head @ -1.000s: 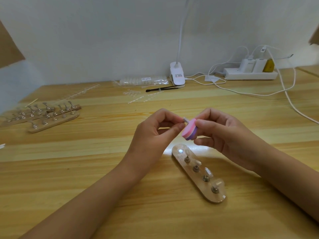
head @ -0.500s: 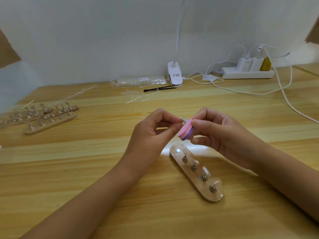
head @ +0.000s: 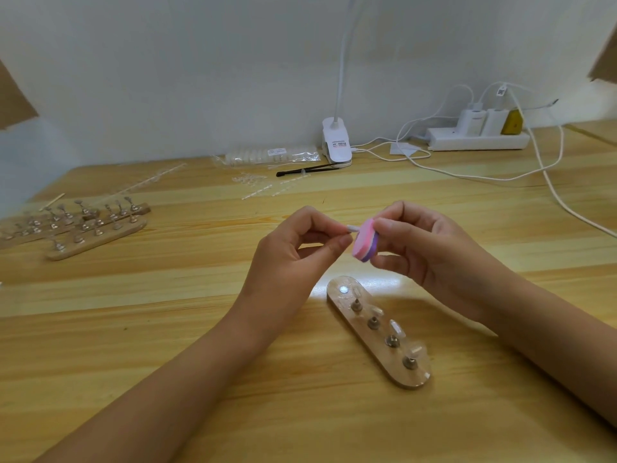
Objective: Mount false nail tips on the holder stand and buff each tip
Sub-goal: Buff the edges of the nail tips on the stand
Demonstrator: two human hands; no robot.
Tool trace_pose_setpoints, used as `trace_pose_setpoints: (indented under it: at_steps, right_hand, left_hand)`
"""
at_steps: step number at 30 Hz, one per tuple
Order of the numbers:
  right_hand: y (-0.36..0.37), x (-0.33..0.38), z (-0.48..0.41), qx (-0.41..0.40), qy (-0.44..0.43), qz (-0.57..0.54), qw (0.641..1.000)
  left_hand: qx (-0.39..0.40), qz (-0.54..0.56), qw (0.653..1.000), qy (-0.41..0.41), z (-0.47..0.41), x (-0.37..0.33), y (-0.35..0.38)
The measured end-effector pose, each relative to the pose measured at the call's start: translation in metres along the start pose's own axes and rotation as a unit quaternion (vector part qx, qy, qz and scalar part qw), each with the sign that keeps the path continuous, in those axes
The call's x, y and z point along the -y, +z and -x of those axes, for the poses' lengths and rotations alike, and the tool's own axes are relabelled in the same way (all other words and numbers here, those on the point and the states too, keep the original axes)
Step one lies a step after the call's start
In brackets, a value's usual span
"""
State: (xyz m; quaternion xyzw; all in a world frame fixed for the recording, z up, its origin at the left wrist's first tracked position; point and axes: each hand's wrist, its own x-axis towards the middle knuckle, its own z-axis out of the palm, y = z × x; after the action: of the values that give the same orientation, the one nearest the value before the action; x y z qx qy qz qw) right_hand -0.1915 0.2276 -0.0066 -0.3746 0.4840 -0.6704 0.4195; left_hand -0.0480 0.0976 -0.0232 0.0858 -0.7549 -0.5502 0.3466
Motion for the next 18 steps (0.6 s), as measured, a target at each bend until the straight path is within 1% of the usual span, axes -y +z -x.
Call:
trace_pose_setpoints:
  at_steps: [2, 6, 9, 10, 13, 16, 18]
  right_hand:
    - [-0.0021, 0.0005, -0.0008, -0.023, 0.002, 0.002, 1.0]
    - [-0.0012, -0.0012, 0.0006, 0.03, 0.017, 0.013, 0.999]
    - [-0.0012, -0.001, -0.0012, -0.014, 0.003, 0.01, 1.0]
    - [-0.0019, -0.0008, -0.0013, -0.018, 0.003, 0.006, 1.0]
    - [-0.002, -0.001, -0.0011, 0.0, 0.001, 0.003, 1.0]
    - [-0.0027, -0.0001, -0.0013, -0.031, -0.011, 0.001, 0.999]
    - [-0.0027, -0.0003, -0.0006, -0.009, -0.002, 0.005, 1.0]
  left_hand:
    - [0.0, -0.004, 1.0, -0.003, 0.0001, 0.0002, 0.0001]
    - [0.001, -0.01, 1.0, 0.001, 0.001, -0.0004, 0.0002]
    - [-0.003, -0.011, 1.0, -0.004, 0.0006, -0.0004, -0.0007]
    - [-0.003, -0.012, 1.0, -0.006, 0.0004, -0.0003, -0.0006]
    - [0.001, -0.012, 1.0, -0.001, 0.0009, -0.0009, 0.0002]
    - [0.003, -0.013, 1.0, 0.0, 0.001, -0.0007, 0.0002]
    - [0.006, -0.018, 1.0, 0.0, 0.0009, -0.0008, 0.0001]
